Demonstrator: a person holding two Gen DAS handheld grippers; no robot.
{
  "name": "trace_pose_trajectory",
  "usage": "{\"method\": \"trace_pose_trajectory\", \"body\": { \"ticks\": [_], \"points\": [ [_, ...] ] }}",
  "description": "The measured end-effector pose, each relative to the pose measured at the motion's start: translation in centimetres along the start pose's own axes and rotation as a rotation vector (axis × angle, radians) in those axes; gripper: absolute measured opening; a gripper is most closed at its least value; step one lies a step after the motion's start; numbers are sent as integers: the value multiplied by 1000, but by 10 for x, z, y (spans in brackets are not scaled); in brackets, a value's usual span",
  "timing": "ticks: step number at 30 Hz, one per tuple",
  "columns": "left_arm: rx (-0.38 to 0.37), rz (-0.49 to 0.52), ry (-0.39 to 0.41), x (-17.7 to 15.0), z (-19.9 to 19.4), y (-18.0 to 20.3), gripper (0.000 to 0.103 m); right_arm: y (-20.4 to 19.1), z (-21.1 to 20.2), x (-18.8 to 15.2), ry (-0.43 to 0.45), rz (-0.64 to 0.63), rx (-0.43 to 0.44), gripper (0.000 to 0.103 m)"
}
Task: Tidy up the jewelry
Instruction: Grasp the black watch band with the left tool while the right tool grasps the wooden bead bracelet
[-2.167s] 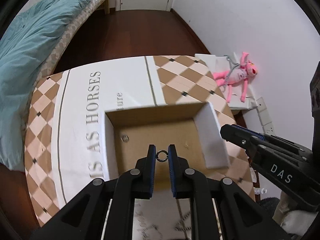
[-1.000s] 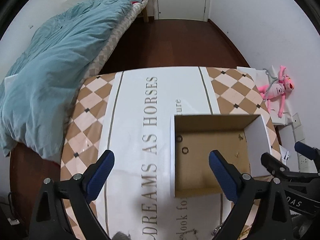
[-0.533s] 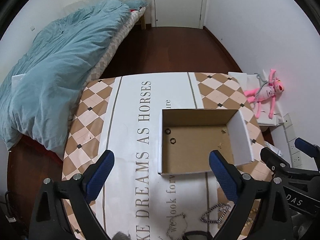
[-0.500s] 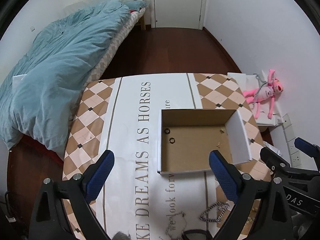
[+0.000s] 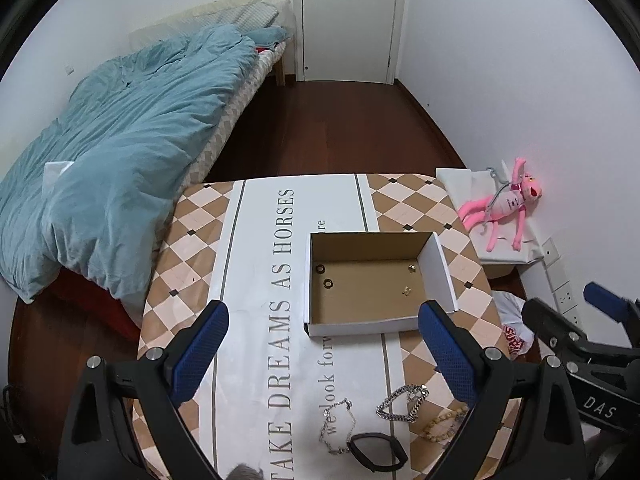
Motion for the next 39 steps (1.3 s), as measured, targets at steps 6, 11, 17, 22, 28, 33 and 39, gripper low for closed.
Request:
{"method": "trace_pose_trajectory", "body": {
  "ticks": [6, 11, 17, 22, 28, 33, 39],
  "points": [
    [25, 16, -61, -37, 12, 1, 97, 22, 6, -39, -76, 58, 1, 101],
    [44, 61, -168, -88, 39, 12, 97, 54, 32, -94, -193, 151, -17, 101],
    [8, 91, -278, -143, 62, 33, 96, 86, 56, -145, -268, 244, -31, 101],
    [-62, 77, -340, -167, 73, 46, 78, 99, 66, -161, -283, 267, -25, 96],
    [-94, 99, -385, -180, 84, 61, 39, 95, 84, -170, -306, 252, -3, 65],
    [-96, 119, -348, -177, 85, 65, 11, 86, 98, -175, -320, 212, 2, 43],
    [-131, 100, -323, -171, 82, 62, 4, 72, 94, -170, -288, 179, 26, 9]
  ]
}}
Point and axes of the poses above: each gripper's, at about its wrist camera, not at the fingertips, and z roughly the way its jaws point, y to its right, x to its top, the point moved 4 cm from there along z, roughly the way its jaws point, and after that the axes turned 11 degrees about x, right-handed, at the moved point
